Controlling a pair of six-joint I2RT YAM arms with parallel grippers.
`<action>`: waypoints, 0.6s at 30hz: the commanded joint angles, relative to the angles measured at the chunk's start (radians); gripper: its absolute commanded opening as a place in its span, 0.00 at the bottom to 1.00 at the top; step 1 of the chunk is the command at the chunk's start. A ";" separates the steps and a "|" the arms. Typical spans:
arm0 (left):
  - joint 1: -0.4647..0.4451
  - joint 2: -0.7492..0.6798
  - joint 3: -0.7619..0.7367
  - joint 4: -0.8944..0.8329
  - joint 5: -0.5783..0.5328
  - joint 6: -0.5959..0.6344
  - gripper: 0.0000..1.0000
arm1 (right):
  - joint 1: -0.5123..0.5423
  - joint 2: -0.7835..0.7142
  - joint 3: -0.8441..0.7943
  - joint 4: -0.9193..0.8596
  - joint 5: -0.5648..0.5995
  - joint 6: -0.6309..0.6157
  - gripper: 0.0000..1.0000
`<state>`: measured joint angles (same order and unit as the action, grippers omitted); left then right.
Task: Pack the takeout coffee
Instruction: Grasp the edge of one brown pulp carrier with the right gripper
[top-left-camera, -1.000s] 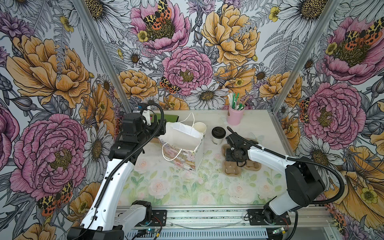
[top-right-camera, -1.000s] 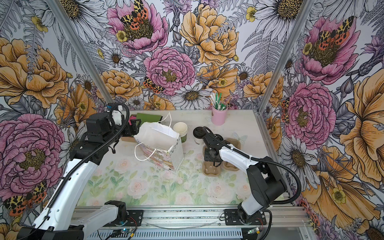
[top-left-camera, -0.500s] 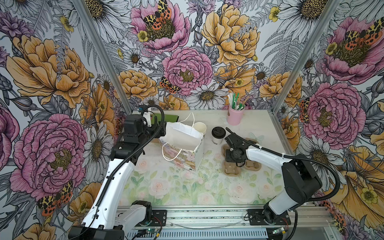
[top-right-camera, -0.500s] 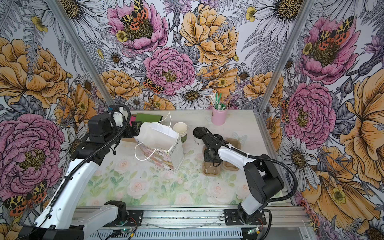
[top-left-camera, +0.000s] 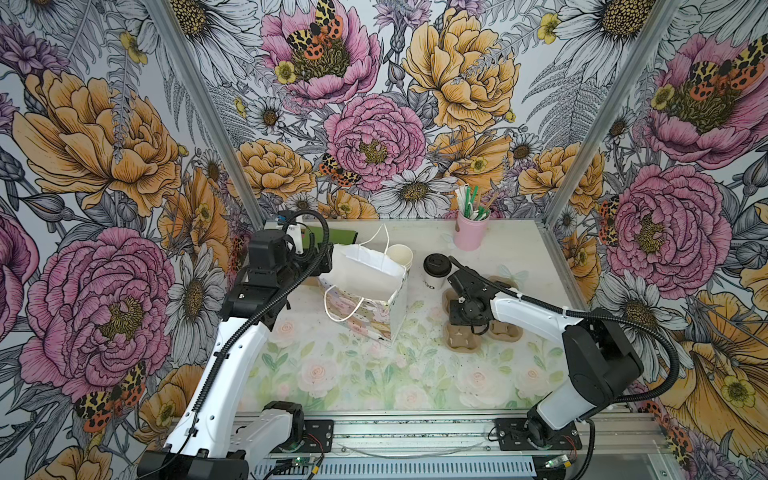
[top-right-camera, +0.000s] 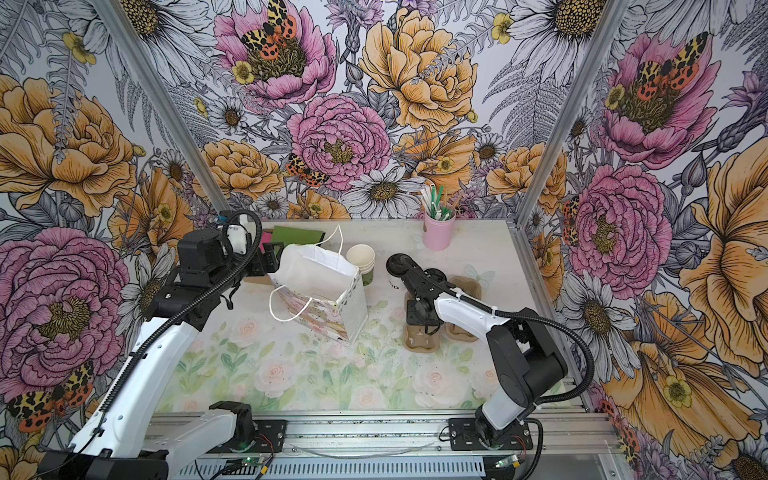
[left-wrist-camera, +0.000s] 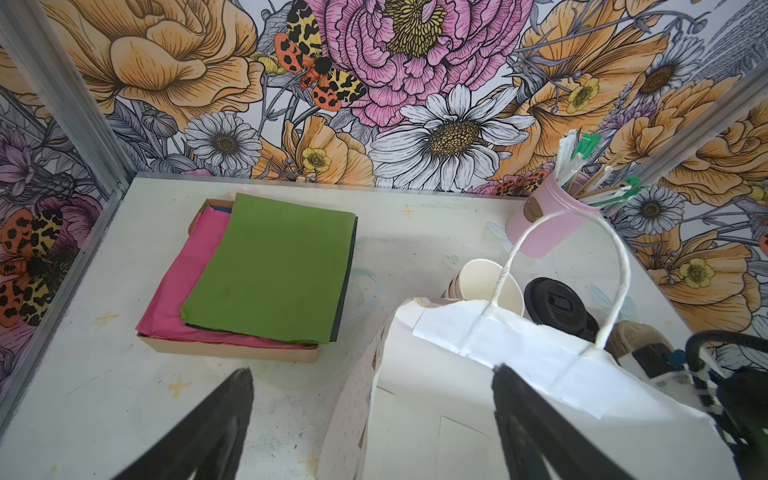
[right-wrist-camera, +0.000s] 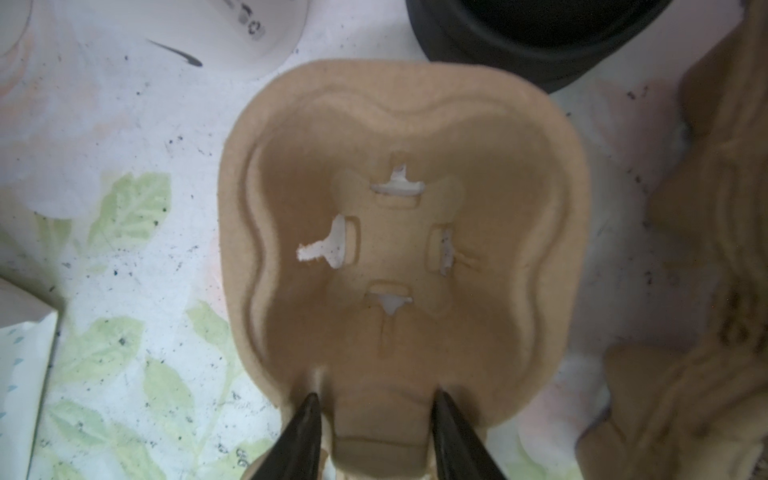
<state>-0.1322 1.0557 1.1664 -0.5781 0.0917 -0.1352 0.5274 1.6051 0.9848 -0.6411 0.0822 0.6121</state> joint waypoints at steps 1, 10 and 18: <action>0.010 0.001 -0.015 0.033 0.019 -0.017 0.91 | 0.011 0.008 -0.005 0.011 -0.015 -0.009 0.45; 0.011 0.003 -0.019 0.035 0.016 -0.017 0.91 | 0.013 0.030 -0.007 0.010 -0.012 -0.012 0.32; 0.011 -0.002 -0.019 0.033 0.016 -0.015 0.92 | 0.013 -0.015 -0.001 0.006 -0.020 -0.016 0.32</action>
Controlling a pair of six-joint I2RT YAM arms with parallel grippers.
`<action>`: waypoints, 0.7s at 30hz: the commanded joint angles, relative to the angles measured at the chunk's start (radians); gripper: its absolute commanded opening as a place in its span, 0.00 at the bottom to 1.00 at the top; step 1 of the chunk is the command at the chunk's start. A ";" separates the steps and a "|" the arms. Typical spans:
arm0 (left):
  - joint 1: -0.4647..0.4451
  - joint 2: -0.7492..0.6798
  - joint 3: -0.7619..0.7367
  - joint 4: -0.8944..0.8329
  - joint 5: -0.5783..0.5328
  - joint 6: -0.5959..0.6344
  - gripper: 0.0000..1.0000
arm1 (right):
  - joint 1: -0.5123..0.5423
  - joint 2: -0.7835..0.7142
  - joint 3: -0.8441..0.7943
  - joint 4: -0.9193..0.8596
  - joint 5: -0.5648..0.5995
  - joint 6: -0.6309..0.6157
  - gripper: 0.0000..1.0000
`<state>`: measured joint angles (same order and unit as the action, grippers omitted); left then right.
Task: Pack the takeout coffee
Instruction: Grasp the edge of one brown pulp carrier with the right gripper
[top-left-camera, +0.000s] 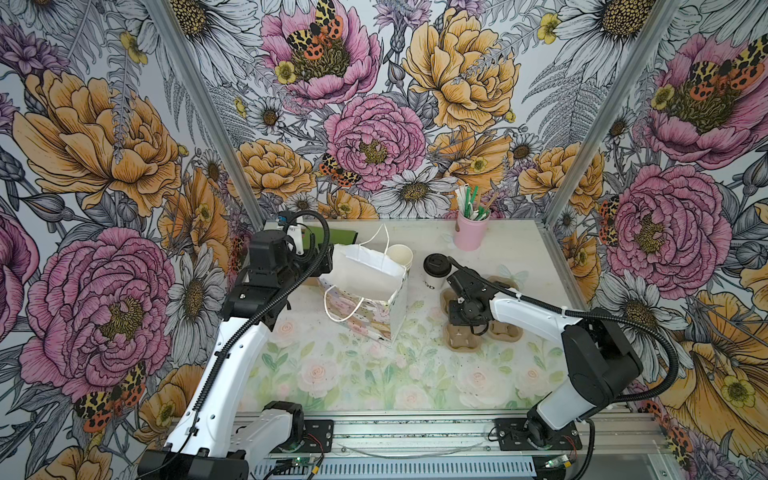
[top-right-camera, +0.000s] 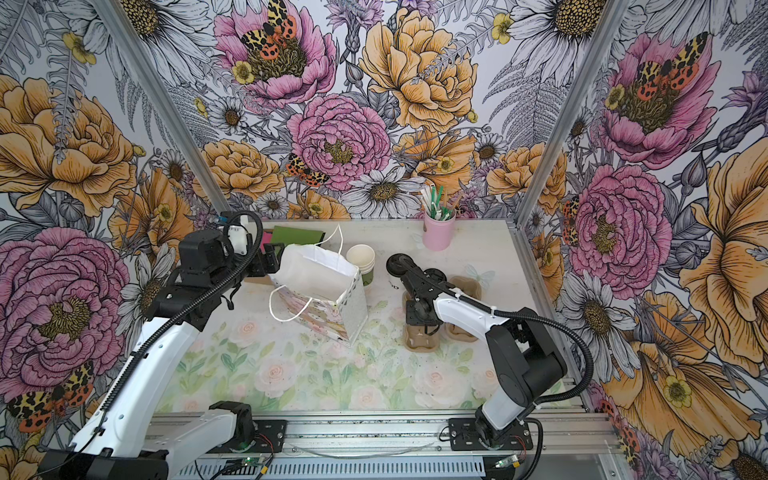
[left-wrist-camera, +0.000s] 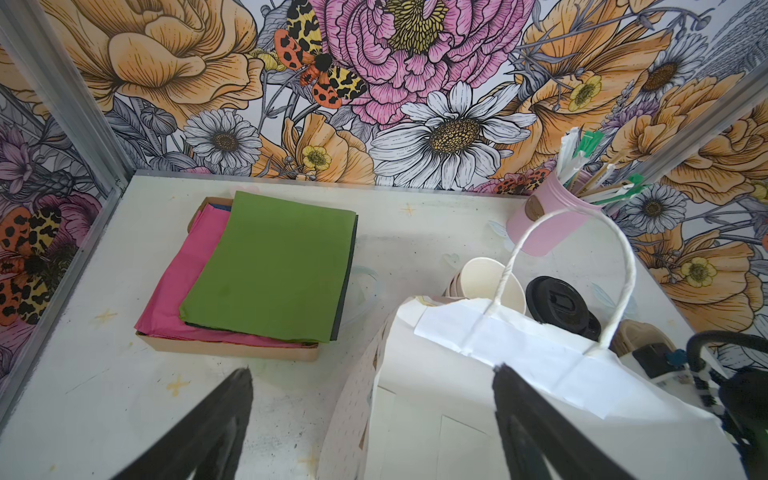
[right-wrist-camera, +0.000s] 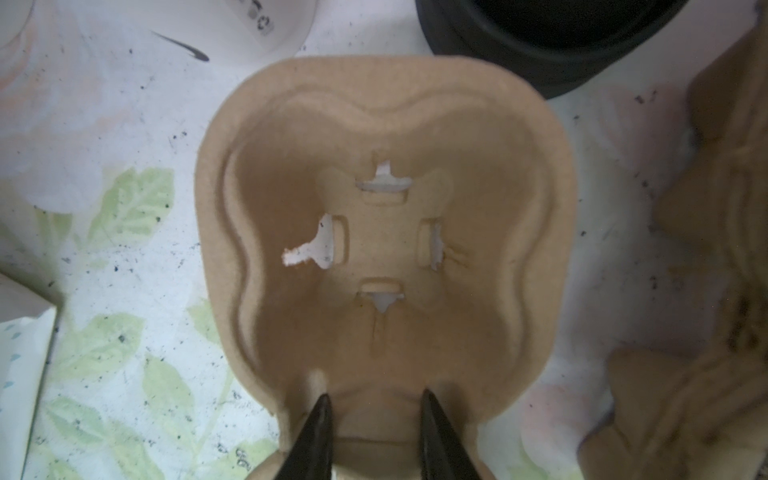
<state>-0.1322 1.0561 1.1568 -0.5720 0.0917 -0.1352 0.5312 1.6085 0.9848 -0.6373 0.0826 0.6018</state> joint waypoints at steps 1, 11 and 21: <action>0.011 -0.002 -0.007 0.027 0.018 -0.015 0.91 | 0.009 -0.035 -0.001 -0.001 -0.019 -0.006 0.32; 0.020 -0.008 0.036 -0.037 0.057 0.027 0.89 | 0.008 -0.242 0.005 -0.041 0.040 -0.037 0.33; 0.061 0.086 0.188 -0.241 0.207 0.130 0.81 | 0.009 -0.451 0.068 -0.045 0.008 -0.178 0.34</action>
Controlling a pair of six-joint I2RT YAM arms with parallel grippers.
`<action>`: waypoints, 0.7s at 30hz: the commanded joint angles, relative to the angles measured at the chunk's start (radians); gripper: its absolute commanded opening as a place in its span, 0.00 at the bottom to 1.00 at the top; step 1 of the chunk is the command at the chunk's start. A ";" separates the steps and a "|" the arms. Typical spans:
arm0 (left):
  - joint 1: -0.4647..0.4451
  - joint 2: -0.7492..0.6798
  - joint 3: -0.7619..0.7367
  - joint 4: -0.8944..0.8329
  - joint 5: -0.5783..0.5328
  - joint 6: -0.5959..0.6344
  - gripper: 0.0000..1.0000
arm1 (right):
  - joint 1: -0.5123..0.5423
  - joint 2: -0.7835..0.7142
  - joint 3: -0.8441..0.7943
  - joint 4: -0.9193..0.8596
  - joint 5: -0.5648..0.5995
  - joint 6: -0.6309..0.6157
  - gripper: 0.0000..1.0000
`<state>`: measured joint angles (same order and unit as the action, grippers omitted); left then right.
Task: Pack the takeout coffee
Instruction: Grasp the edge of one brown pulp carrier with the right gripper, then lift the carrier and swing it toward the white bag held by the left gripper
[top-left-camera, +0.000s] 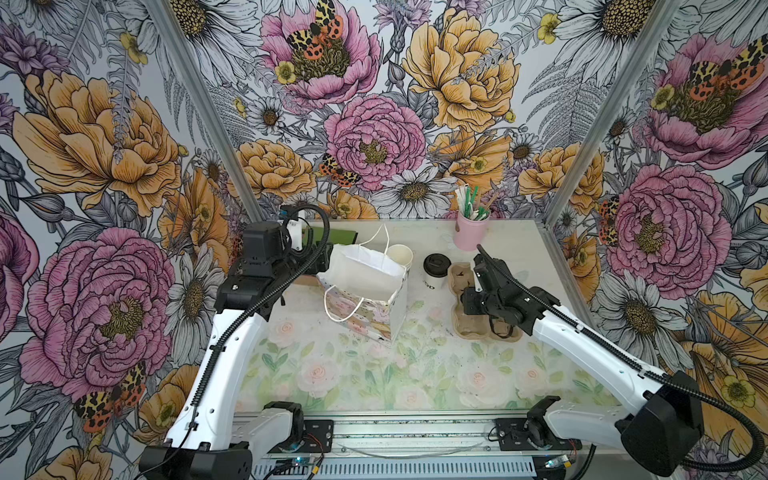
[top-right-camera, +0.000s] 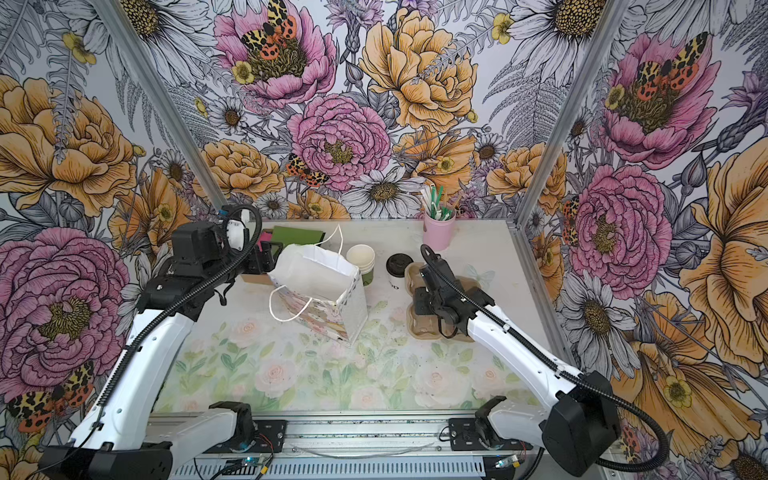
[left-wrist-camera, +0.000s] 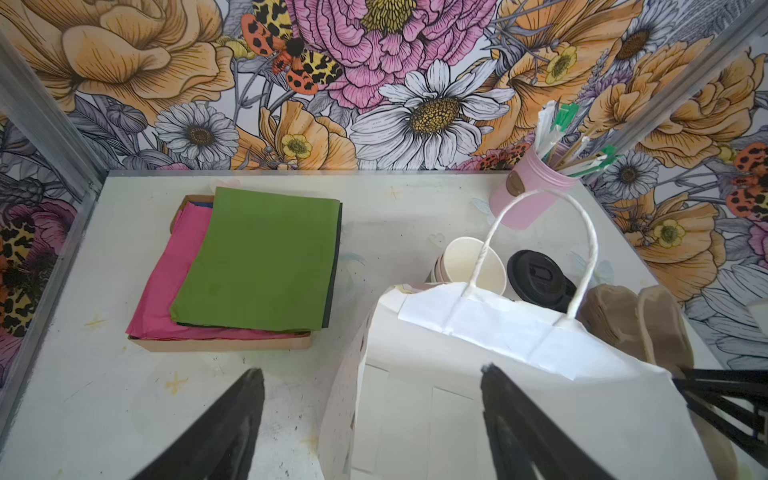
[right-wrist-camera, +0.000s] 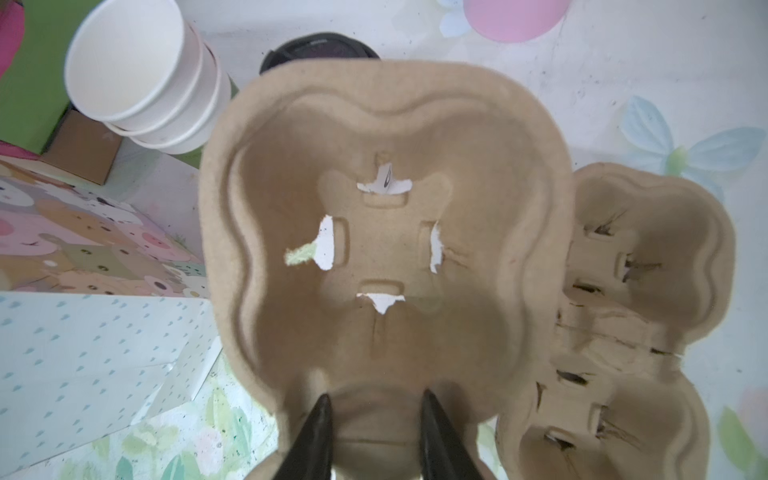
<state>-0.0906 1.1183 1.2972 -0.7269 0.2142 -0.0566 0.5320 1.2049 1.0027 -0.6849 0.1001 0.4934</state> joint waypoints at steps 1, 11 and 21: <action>0.026 0.042 0.064 -0.110 0.105 0.059 0.80 | 0.008 -0.062 0.060 0.002 -0.021 -0.084 0.34; 0.040 0.179 0.137 -0.203 0.186 0.092 0.60 | 0.015 -0.090 0.175 0.005 -0.103 -0.173 0.34; 0.037 0.231 0.150 -0.222 0.079 0.109 0.41 | 0.046 -0.062 0.240 0.026 -0.138 -0.200 0.34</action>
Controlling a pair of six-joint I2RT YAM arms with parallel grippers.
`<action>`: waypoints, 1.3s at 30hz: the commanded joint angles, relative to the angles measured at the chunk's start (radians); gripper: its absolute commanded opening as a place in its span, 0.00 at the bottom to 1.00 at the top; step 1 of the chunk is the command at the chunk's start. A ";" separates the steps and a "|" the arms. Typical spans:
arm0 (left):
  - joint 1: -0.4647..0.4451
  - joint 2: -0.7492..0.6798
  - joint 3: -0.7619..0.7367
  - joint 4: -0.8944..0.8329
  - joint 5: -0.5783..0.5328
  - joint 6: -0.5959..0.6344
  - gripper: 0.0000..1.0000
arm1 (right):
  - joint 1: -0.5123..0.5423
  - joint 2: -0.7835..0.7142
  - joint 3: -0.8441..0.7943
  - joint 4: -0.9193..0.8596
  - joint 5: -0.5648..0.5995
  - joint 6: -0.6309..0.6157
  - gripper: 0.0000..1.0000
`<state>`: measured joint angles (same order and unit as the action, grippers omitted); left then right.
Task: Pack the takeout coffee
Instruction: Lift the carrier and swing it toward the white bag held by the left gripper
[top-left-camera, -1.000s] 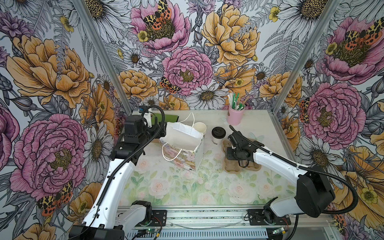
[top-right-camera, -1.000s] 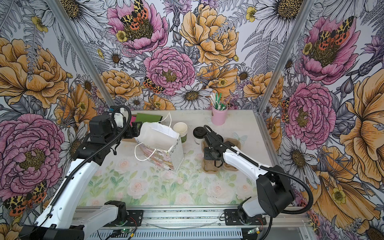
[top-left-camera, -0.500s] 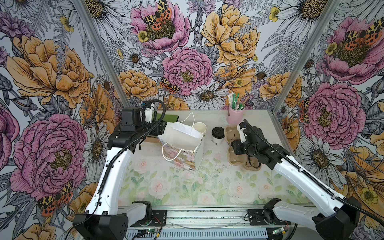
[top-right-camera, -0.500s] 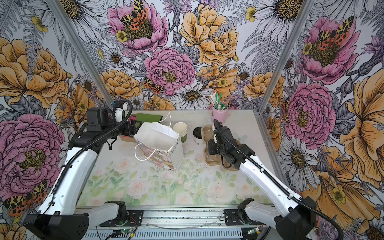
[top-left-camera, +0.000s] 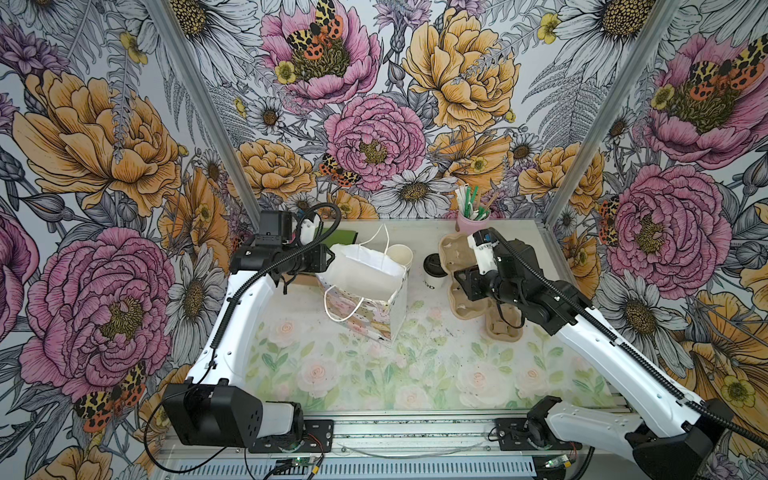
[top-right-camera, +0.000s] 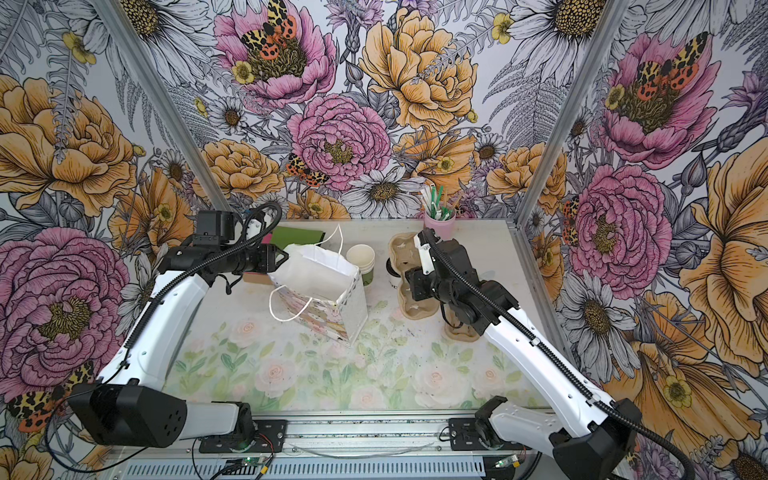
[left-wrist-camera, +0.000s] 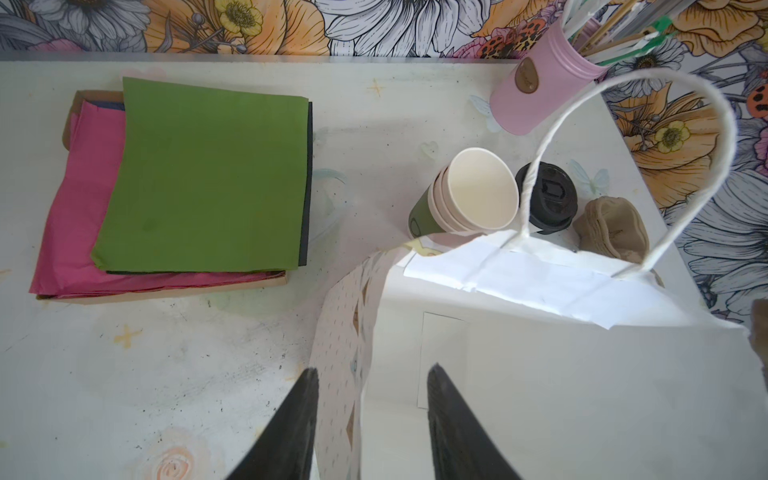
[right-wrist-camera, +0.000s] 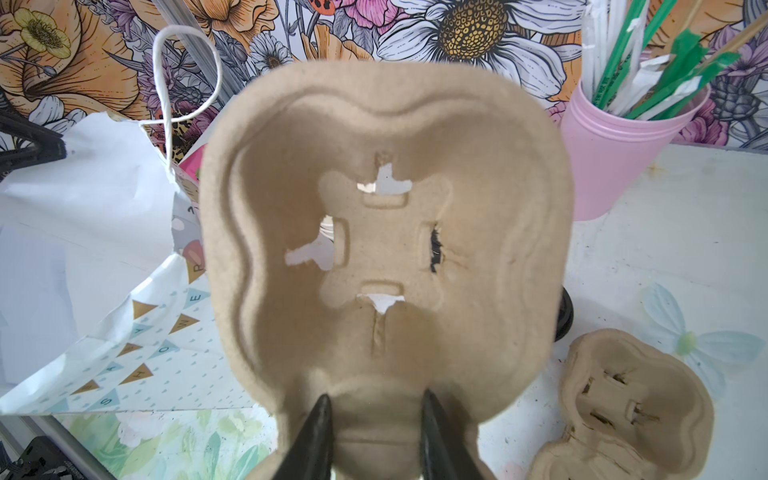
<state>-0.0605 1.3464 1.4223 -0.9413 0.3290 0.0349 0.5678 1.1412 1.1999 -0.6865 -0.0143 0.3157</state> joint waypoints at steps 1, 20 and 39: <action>0.007 0.008 0.025 -0.008 -0.037 0.019 0.39 | 0.014 0.002 0.045 0.034 -0.027 -0.024 0.34; -0.106 -0.054 0.058 0.044 -0.088 0.001 0.00 | 0.141 0.071 0.179 0.192 -0.099 -0.089 0.34; -0.188 -0.124 -0.018 0.142 -0.060 -0.001 0.00 | 0.369 0.207 0.244 0.417 -0.028 -0.138 0.33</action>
<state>-0.2363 1.2358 1.4155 -0.8349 0.2554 0.0509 0.9211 1.3231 1.4189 -0.3439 -0.0715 0.1844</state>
